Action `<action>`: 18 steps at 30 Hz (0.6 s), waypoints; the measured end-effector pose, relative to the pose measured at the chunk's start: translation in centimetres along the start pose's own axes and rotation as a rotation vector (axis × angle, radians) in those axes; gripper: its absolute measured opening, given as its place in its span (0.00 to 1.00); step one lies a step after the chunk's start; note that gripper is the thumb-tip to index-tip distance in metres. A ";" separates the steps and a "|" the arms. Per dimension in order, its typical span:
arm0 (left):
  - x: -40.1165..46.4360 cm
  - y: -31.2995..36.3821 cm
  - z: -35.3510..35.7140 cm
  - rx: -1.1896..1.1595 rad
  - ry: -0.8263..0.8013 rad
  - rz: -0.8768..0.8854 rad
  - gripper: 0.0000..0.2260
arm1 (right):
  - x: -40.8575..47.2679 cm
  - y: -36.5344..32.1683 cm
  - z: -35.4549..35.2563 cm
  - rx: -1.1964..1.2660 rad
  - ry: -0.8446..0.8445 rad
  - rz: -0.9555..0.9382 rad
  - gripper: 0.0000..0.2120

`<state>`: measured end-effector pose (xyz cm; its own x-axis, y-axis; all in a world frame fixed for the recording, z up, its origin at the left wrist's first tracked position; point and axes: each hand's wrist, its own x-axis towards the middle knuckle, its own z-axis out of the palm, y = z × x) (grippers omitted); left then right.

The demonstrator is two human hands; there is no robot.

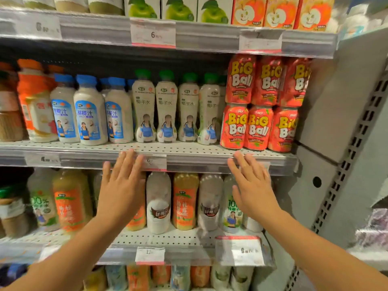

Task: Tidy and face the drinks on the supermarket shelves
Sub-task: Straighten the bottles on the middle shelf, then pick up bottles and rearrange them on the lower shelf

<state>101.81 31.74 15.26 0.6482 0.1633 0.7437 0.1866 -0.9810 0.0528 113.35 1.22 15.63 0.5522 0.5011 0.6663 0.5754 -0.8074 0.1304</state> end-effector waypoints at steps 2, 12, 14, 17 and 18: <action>-3.8 3.0 1.2 -0.049 0.000 0.077 0.24 | -0.1 0.8 0.9 0.004 0.050 -0.034 0.40; -7.0 10.5 7.0 -0.184 -0.428 0.111 0.18 | -0.1 1.6 3.0 0.057 0.129 -0.053 0.37; -5.8 10.4 7.7 -0.181 -0.415 0.152 0.19 | -0.3 1.5 3.0 0.084 0.132 -0.057 0.37; -3.7 9.8 8.4 -0.168 -0.366 0.184 0.22 | -3.0 1.6 3.7 0.204 0.073 -0.092 0.33; -2.9 9.4 8.6 -0.151 -0.331 0.185 0.21 | -4.6 1.8 4.1 0.248 0.016 -0.095 0.34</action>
<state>108.01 22.94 7.91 0.8678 -0.0167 0.4966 -0.0501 -0.9973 0.0539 114.34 -1.25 9.78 0.4805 0.5645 0.6712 0.7554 -0.6552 0.0103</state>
